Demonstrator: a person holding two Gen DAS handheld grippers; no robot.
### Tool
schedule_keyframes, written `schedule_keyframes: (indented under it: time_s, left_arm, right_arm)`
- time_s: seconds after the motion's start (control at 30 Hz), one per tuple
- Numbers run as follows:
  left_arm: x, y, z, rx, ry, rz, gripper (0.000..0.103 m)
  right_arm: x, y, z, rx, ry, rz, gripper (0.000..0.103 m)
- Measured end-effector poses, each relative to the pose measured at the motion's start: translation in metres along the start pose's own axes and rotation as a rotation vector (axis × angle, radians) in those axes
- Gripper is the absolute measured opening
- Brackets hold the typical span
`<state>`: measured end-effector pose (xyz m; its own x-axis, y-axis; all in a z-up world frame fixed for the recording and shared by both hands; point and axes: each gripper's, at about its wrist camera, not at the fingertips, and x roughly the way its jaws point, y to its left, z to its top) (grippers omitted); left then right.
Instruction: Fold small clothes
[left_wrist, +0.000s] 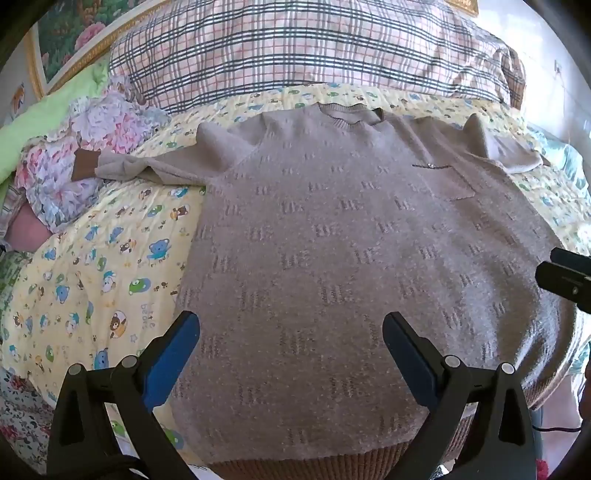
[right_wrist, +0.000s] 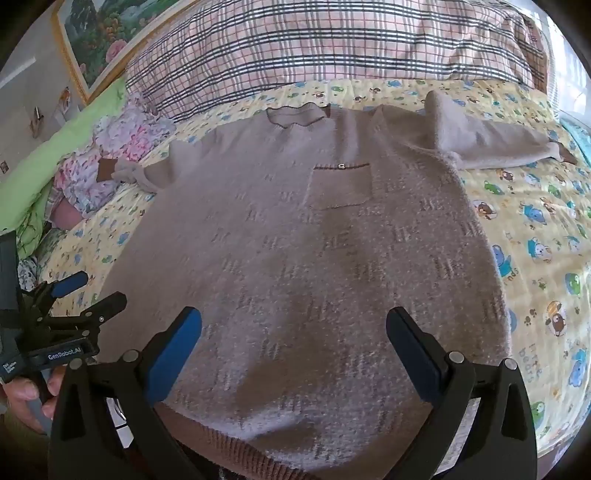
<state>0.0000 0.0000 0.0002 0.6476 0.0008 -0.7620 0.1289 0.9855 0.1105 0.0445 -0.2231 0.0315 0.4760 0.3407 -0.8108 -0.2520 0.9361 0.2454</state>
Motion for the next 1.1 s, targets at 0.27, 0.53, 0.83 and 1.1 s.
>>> schedule_keyframes:
  time_s: [0.27,0.53,0.83,1.1]
  left_arm:
    - [-0.010,-0.003,-0.003,-0.015,-0.026,-0.030,0.100]
    - [-0.012,0.001,-0.003,-0.013,-0.045,-0.053,0.100]
    - [-0.013,-0.002,-0.002,-0.004,-0.066,-0.047,0.100]
    - [-0.010,-0.004,-0.001,0.007,-0.056,-0.032,0.100]
  right_arm:
    - [0.005,0.002,-0.010,-0.014,-0.007,0.024,0.100]
    - [0.007,0.008,-0.017,-0.012,-0.014,0.032,0.100]
    - [0.008,0.012,-0.022,-0.011,-0.021,0.043,0.100]
    - [0.009,0.013,-0.023,-0.009,-0.021,0.045,0.100]
